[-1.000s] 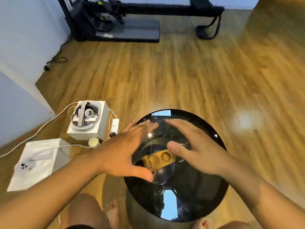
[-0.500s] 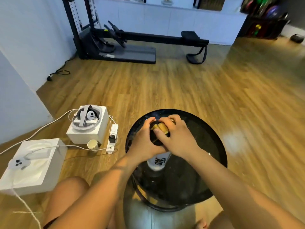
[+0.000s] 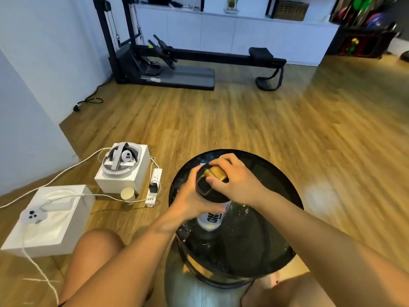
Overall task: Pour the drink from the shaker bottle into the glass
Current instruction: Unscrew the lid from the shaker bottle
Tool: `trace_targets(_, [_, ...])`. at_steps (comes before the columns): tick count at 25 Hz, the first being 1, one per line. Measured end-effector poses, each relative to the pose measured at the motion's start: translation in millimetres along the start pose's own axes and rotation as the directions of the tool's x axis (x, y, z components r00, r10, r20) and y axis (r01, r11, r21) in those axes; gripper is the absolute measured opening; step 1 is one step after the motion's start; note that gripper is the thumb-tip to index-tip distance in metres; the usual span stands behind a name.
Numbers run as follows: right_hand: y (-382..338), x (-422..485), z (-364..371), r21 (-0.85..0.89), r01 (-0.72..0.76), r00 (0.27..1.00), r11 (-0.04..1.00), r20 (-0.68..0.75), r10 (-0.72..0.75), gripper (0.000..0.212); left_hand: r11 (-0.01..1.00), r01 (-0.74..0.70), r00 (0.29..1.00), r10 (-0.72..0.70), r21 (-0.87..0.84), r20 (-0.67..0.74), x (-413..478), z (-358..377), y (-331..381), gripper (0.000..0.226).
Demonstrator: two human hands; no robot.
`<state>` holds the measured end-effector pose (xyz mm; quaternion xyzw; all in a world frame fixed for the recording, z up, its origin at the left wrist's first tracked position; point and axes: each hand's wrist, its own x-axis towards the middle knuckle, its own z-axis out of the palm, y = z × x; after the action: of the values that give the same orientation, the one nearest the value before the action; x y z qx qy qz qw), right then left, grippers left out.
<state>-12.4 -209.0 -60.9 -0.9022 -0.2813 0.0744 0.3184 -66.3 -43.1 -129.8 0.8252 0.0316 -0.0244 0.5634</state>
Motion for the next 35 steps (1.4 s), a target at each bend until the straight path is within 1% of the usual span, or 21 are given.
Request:
trace_targets(2, [-0.7,8.1,-9.2,0.082,0.009,0.997,0.997,0.071,-0.015,0.044,1.0,-0.025,0.998,0.025,0.007,-0.062,2.6,6.9,-6.2,0.112])
trace_targets(4, [-6.8,18.5,-23.0,0.116,-0.015,0.971,0.993,0.237,-0.014,0.045,0.999,-0.019,0.995,0.022,0.037,-0.092,1.7,9.9,-9.3,0.109])
trace_targets(6, [-16.2,26.6,-37.8,0.043,-0.002,0.925,0.999,0.379,-0.015,0.053,0.998,-0.034,0.996,0.037,0.047,-0.082,1.1,9.2,-10.5,0.107])
trace_targets(8, [-26.4,32.1,-43.4,-0.109,0.037,0.904,0.993,0.427,0.013,0.067,0.997,-0.057,0.995,0.061,0.047,-0.079,1.2,9.4,-13.9,0.105])
trace_targets(9, [-32.6,31.8,-42.0,-0.222,0.021,0.92,0.975,0.387,0.069,0.079,0.997,-0.064,0.994,0.068,0.044,-0.081,2.3,10.6,-16.8,0.104])
trace_targets(10, [-39.2,29.5,-37.1,-0.378,-0.044,0.943,0.925,0.29,0.163,0.092,0.997,-0.063,0.994,0.067,0.05,-0.086,3.1,12.4,-18.4,0.102])
trace_targets(11, [-45.6,26.8,-29.2,-0.535,-0.129,0.957,0.835,0.153,0.246,0.1,0.997,-0.059,0.994,0.064,0.057,-0.091,2.8,13.6,-19.6,0.097])
trace_targets(12, [-51.1,25.5,-20.1,-0.64,-0.188,0.956,0.745,0.054,0.288,0.101,0.997,-0.058,0.994,0.064,0.058,-0.093,3.0,14.5,-20.9,0.093])
trace_targets(13, [-56.8,23.7,-13.4,-0.686,-0.219,0.948,0.694,0.018,0.317,0.096,0.997,-0.059,0.994,0.064,0.048,-0.09,3.6,15.1,-21.8,0.095])
trace_targets(14, [-59.0,21.9,-10.0,-0.67,-0.213,0.949,0.711,0.031,0.314,0.088,0.997,-0.066,0.994,0.069,0.034,-0.086,4.0,14.9,-22.7,0.101])
trace_targets(16, [-56.1,21.6,-17.6,-0.553,-0.107,0.955,0.826,0.174,0.239,0.083,0.996,-0.088,0.992,0.09,0.024,-0.088,4.6,12.2,-23.4,0.11])
trace_targets(19, [-55.3,26.1,-41.7,-0.399,0.015,0.88,0.917,0.441,0.178,0.109,0.996,-0.074,0.994,0.078,0.056,-0.078,3.5,9.7,-20.5,0.104])
trace_targets(21, [-53.8,26.7,-41.7,-0.333,0.024,0.838,0.943,0.52,0.162,0.121,0.995,-0.073,0.993,0.079,0.067,-0.088,2.9,10.2,-21.1,0.111])
trace_targets(23, [-50.4,23.4,-32.0,-0.394,0.014,0.876,0.919,0.447,0.178,0.118,0.996,-0.074,0.994,0.078,0.045,-0.073,3.9,11.1,-22.8,0.124])
trace_targets(25, [-51.3,22.7,-23.5,-0.613,-0.051,0.94,0.788,0.236,0.245,0.108,0.996,-0.082,0.996,0.084,0.036,-0.038,6.2,11.8,-26.0,0.132])
trace_targets(26, [-53.0,24.2,-21.8,-0.678,-0.073,0.95,0.731,0.177,0.259,0.106,0.995,-0.087,0.996,0.088,0.04,-0.028,6.9,12.5,-28.4,0.126])
trace_targets(27, [-54.0,26.9,-21.7,-0.684,-0.067,0.948,0.726,0.184,0.261,0.107,0.995,-0.085,0.996,0.086,0.047,-0.03,7.4,12.6,-29.4,0.118])
trace_targets(29, [-54.3,32.4,-25.9,-0.614,0.002,0.904,0.79,0.339,0.261,0.115,0.995,-0.087,0.994,0.09,0.053,-0.061,8.6,12.1,-30.1,0.102])
trace_targets(32, [-58.2,31.6,-30.0,-0.607,0.162,0.807,0.778,0.535,0.25,0.128,0.995,-0.06,0.996,0.065,0.08,-0.064,8.8,10.5,-24.3,0.109])
trace_targets(34, [-56.4,30.6,-30.3,-0.579,0.171,0.791,0.797,0.564,0.239,0.125,0.996,-0.05,0.998,0.054,0.078,-0.044,8.4,10.0,-22.3,0.115])
trace_targets(35, [-54.9,30.0,-31.1,-0.558,0.143,0.809,0.817,0.542,0.229,0.119,0.996,-0.059,0.997,0.062,0.073,-0.038,8.5,9.9,-22.5,0.116])
